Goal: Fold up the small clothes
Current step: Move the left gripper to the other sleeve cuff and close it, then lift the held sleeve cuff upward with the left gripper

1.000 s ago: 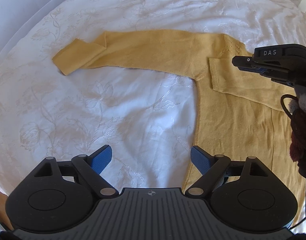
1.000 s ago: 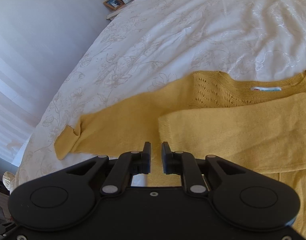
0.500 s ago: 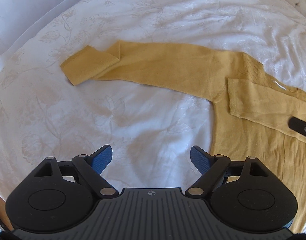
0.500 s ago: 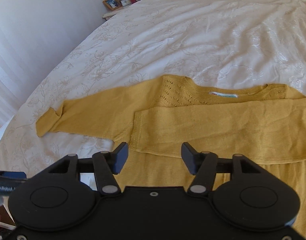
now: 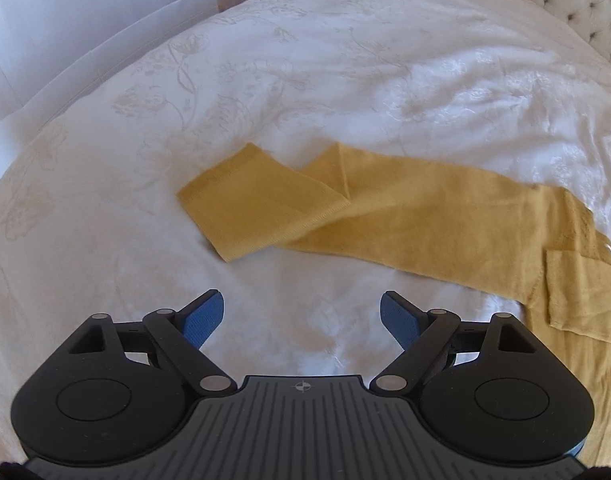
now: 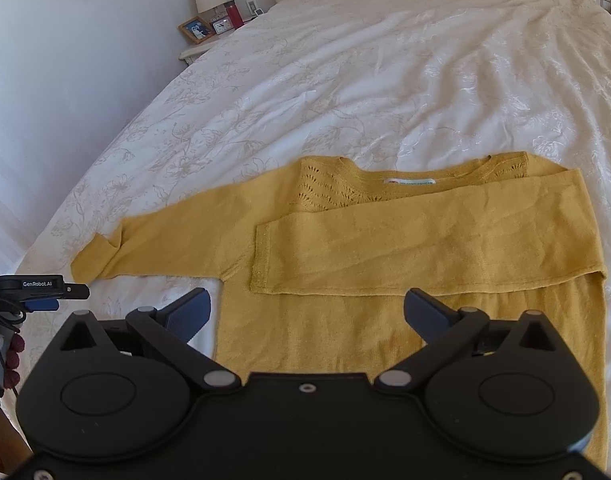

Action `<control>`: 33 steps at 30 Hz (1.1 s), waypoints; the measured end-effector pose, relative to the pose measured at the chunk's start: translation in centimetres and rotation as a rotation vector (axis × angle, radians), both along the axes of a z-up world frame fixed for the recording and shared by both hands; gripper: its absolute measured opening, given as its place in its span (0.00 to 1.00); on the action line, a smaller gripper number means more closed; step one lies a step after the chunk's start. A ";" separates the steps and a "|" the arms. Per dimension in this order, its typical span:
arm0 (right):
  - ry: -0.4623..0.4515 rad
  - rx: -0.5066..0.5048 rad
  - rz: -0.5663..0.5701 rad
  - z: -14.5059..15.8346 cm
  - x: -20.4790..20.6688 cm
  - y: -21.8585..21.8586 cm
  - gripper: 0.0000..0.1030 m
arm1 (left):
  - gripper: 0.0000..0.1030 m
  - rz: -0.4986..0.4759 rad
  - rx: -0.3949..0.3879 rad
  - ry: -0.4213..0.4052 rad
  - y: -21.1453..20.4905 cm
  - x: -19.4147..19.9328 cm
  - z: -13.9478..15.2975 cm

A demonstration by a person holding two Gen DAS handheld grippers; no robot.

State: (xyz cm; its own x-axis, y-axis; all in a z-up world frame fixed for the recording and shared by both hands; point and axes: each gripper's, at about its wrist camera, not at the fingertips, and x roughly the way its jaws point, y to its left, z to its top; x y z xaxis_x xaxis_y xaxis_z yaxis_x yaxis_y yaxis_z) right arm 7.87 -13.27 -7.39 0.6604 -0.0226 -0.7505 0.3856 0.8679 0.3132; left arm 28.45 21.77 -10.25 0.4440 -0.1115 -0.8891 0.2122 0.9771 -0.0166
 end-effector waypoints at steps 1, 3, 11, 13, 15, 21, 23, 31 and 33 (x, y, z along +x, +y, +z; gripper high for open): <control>-0.003 0.007 0.002 0.0 0.2 0.2 0.99 | 0.83 -0.006 0.000 -0.011 0.5 0.9 0.0; -0.001 0.014 0.005 0.1 0.6 0.6 0.99 | 0.83 -0.015 0.010 -0.031 1.5 2.8 0.1; 0.028 0.025 0.075 0.0 2.8 2.3 0.99 | 0.82 -0.144 0.132 -0.047 3.4 8.9 -1.2; 0.038 0.025 0.091 -0.1 3.3 2.7 0.99 | 0.80 -0.180 0.133 -0.025 3.6 9.7 -2.0; 0.047 0.026 0.100 -0.3 3.7 3.0 0.99 | 0.77 -0.227 0.124 0.004 3.7 10.4 -3.1; 0.078 0.052 0.109 -1.0 4.7 3.5 0.99 | 0.69 -0.310 0.140 0.058 3.2 11.3 -5.8; 0.088 0.052 0.112 -1.1 4.8 3.6 0.99 | 0.61 -0.310 0.130 0.065 3.1 11.5 -6.0; 0.124 0.065 0.082 -1.7 5.1 3.4 0.99 | 0.18 -0.296 0.103 0.049 2.6 10.6 -5.5; 0.130 0.067 0.074 -1.8 5.1 3.3 0.99 | 0.12 -0.250 0.071 0.037 3.0 10.3 -4.7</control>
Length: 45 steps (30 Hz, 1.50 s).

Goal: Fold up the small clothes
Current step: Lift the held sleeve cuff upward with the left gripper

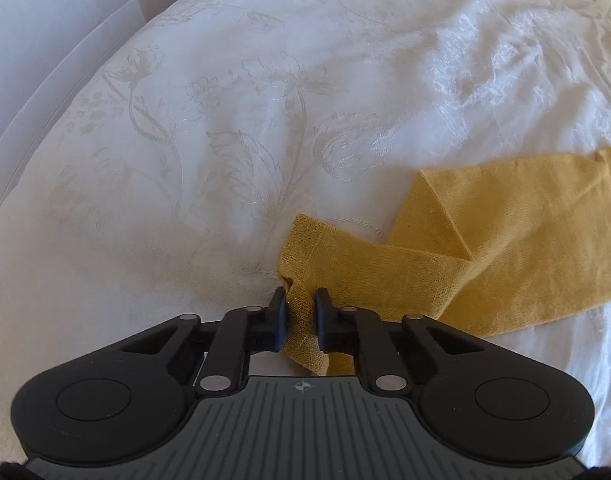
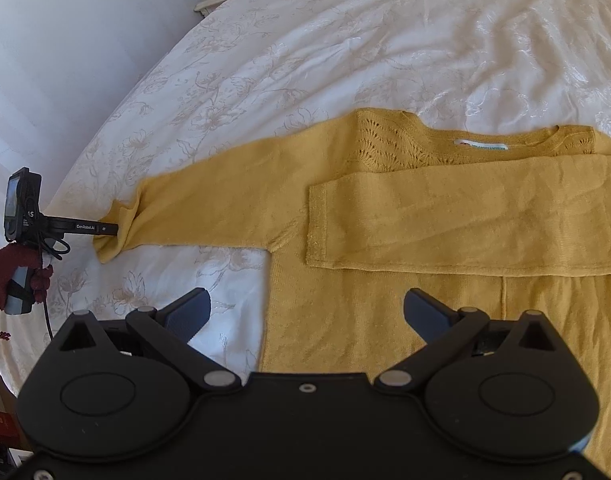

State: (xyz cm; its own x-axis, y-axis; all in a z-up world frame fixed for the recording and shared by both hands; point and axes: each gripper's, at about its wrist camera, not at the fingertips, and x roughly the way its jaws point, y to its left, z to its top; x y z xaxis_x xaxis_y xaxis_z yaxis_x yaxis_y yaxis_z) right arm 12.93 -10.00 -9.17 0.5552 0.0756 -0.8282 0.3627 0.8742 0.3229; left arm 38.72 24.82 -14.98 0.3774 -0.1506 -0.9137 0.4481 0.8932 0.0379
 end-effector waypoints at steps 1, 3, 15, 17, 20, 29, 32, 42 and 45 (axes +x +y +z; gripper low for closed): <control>0.002 0.001 -0.003 0.0 -0.1 -0.1 0.99 | 0.12 0.041 -0.016 -0.014 0.4 0.0 0.6; 0.004 -0.001 -0.015 0.0 -0.3 -0.3 0.99 | 0.10 0.129 -0.062 -0.045 1.8 -0.2 2.0; 0.006 0.055 -0.107 -0.2 -1.6 -1.2 0.99 | 0.10 0.408 -0.120 -0.233 6.0 0.6 7.8; 0.006 0.053 -0.104 -0.1 -1.9 -1.1 0.99 | 0.10 0.392 -0.144 -0.228 5.6 0.1 8.3; -0.001 0.058 -0.104 0.0 -2.4 -1.1 0.99 | 0.13 0.375 -0.145 -0.210 4.5 -0.2 8.1; -0.017 0.078 -0.153 0.6 -4.4 -2.0 0.99 | 0.24 0.405 -0.130 -0.125 5.7 0.4 3.8; -0.002 0.090 -0.189 0.0 -4.5 -2.4 0.99 | 0.29 0.405 -0.082 -0.117 6.0 1.0 2.7; 0.093 0.014 -0.182 -1.5 -2.8 -2.4 0.99 | 0.67 0.320 -0.012 -0.100 5.2 2.2 0.0; 0.105 0.013 -0.164 -1.7 -2.1 -2.3 0.99 | 0.71 0.305 -0.016 -0.097 4.9 2.4 -0.6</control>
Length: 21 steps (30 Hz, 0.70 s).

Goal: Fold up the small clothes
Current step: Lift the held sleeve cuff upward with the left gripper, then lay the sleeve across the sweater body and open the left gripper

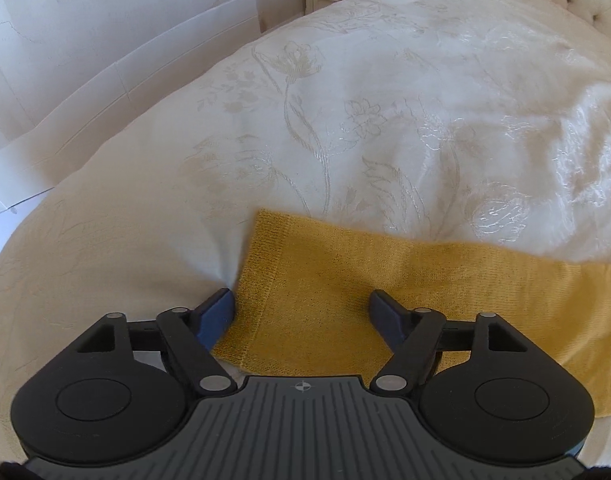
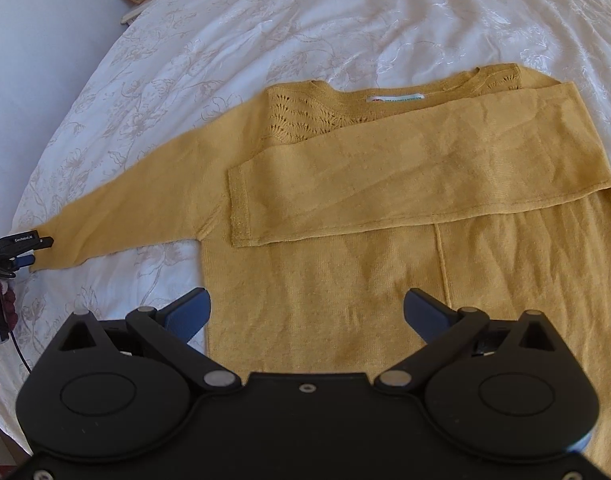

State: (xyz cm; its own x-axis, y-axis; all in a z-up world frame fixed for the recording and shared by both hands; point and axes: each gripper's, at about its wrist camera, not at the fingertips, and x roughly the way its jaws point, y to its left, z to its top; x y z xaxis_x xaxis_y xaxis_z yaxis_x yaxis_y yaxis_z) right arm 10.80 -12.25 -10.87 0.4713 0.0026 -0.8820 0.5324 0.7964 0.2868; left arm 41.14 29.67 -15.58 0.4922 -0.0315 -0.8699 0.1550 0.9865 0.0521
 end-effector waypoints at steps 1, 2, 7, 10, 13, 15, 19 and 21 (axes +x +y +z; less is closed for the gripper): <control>0.003 -0.002 0.008 0.0 0.2 0.1 0.99 | 0.71 -0.002 0.002 -0.003 -0.1 0.0 -0.2; 0.006 -0.003 0.016 -0.1 0.4 0.2 0.99 | 0.71 -0.006 0.014 -0.009 -0.2 0.0 -0.3; 0.013 -0.001 0.057 -0.2 1.1 0.8 0.99 | 0.14 -0.032 0.025 -0.032 -0.5 -0.7 0.3; 0.006 -0.002 0.076 -0.1 1.3 1.0 0.99 | 0.07 -0.014 -0.017 -0.041 -0.5 -1.4 1.8; -0.005 -0.003 0.083 0.2 1.0 1.1 0.99 | 0.07 -0.032 -0.079 -0.054 -1.3 -2.5 4.2; -0.014 0.000 0.079 0.3 0.6 0.9 0.99 | 0.07 -0.051 -0.133 -0.063 -2.2 -3.5 6.1; -0.027 0.006 0.068 0.4 -0.6 0.5 0.99 | 0.07 -0.099 -0.266 -0.070 -4.7 -6.0 9.9; -0.035 0.012 0.064 0.5 -1.5 0.2 0.99 | 0.07 -0.135 -0.326 -0.081 -6.3 -7.3 11.7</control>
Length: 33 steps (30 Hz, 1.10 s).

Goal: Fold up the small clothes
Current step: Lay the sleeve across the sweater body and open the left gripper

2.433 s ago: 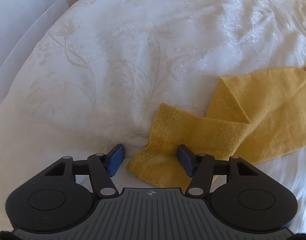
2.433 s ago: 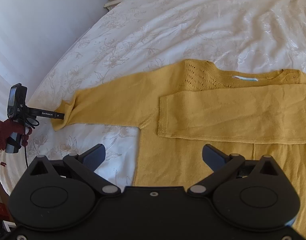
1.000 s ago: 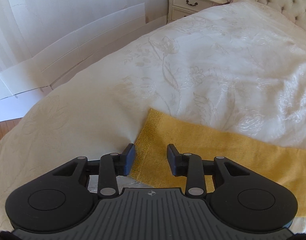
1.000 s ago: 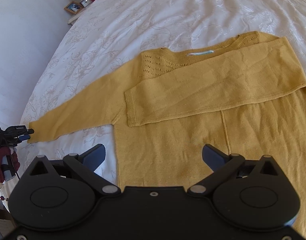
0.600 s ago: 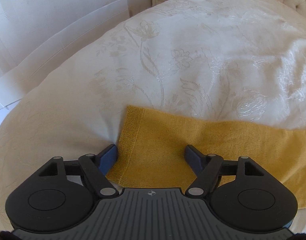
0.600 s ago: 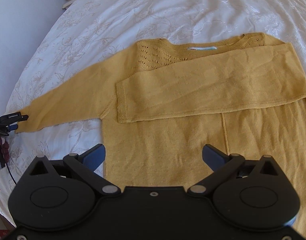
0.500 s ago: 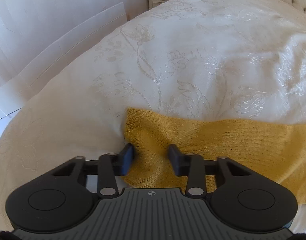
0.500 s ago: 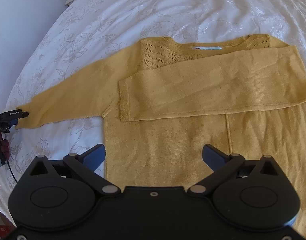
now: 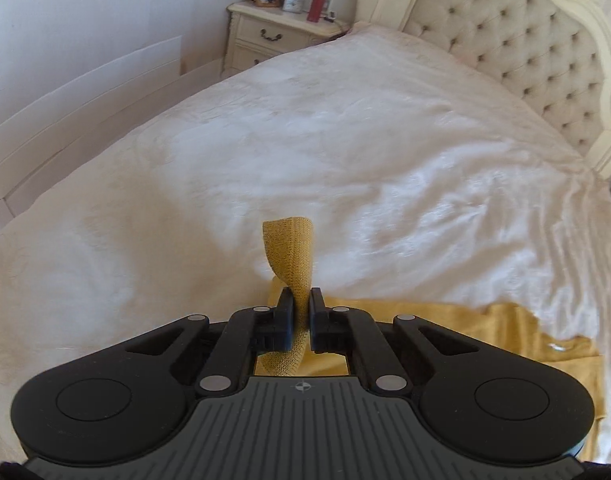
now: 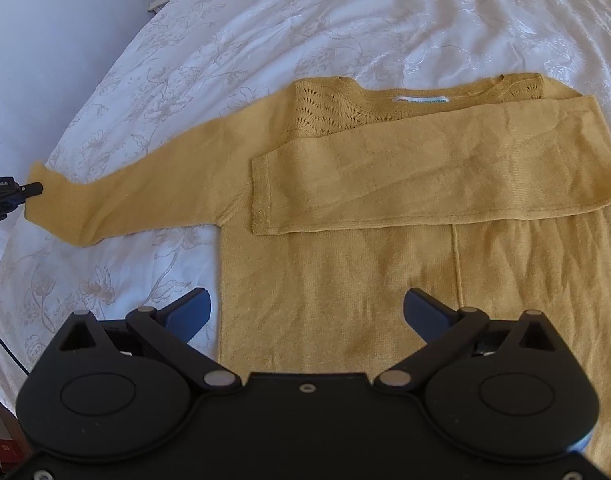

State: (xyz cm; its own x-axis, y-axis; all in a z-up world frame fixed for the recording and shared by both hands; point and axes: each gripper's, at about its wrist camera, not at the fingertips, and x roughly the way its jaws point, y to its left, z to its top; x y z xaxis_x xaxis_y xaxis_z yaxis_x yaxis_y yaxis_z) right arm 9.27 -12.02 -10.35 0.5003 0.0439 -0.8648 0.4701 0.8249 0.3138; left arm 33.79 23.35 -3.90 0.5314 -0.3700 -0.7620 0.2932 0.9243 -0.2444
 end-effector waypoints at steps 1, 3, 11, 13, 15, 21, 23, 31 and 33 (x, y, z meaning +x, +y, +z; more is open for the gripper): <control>-0.004 0.004 -0.001 0.0 -0.4 -0.1 0.99 | 0.07 -0.019 -0.026 -0.006 -1.1 -0.7 0.8; -0.016 0.012 -0.001 0.1 -1.3 -0.5 0.99 | 0.07 -0.056 -0.080 -0.006 -3.3 -2.1 2.1; -0.067 0.058 0.008 -0.1 -5.6 -3.2 0.99 | 0.07 -0.181 -0.196 -0.001 -14.7 -7.8 4.3; -0.082 0.068 0.004 0.1 -6.9 -4.4 0.99 | 0.07 -0.199 -0.210 0.012 -17.8 -9.5 4.0; -0.099 0.077 -0.004 0.3 -8.3 -5.8 0.99 | 0.07 -0.218 -0.221 0.029 -20.9 -11.2 3.4; -0.124 0.086 -0.033 0.7 -12.5 -10.3 0.99 | 0.07 -0.263 -0.199 0.084 -30.3 -14.9 -0.5; -0.126 0.086 -0.043 0.7 -13.7 -11.5 0.99 | 0.07 -0.263 -0.187 0.095 -32.7 -16.0 -1.8; -0.123 0.088 -0.087 0.7 -16.5 -14.4 0.99 | 0.13 -0.297 -0.085 0.205 -38.4 -19.2 -4.9; -0.131 0.088 -0.096 0.8 -16.9 -14.9 0.99 | 0.15 -0.345 -0.040 0.212 -39.4 -19.8 -4.9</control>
